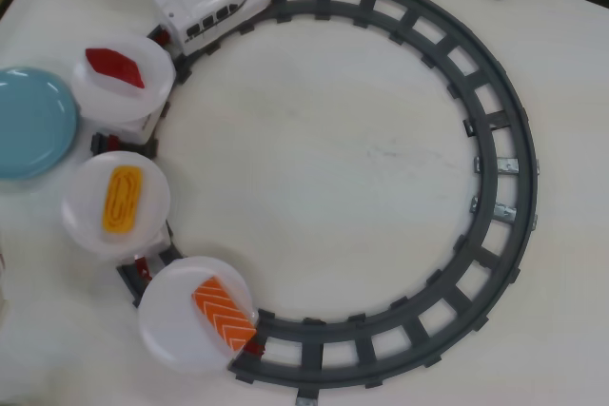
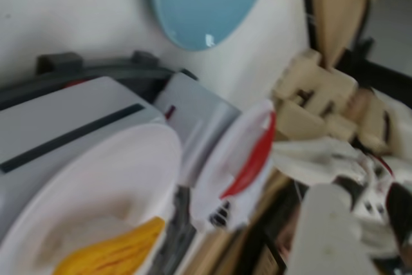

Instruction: Pick up the sushi from the Shinkansen and put it on the blue dish

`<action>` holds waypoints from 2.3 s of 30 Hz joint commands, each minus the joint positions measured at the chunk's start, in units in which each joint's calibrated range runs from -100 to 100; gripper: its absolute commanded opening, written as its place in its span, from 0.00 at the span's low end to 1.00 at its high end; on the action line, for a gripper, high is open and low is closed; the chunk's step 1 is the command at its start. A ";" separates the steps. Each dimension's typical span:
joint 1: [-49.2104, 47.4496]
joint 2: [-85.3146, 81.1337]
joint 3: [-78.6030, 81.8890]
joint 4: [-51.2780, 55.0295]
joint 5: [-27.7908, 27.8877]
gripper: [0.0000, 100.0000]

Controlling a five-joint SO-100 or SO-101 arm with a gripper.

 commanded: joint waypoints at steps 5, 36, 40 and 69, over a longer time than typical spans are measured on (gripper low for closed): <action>3.45 22.44 -14.05 2.58 0.45 0.08; 33.91 25.35 -23.43 13.03 -17.07 0.22; 33.82 25.35 -24.69 14.90 -17.44 0.29; 27.66 38.37 -42.09 31.54 24.72 0.31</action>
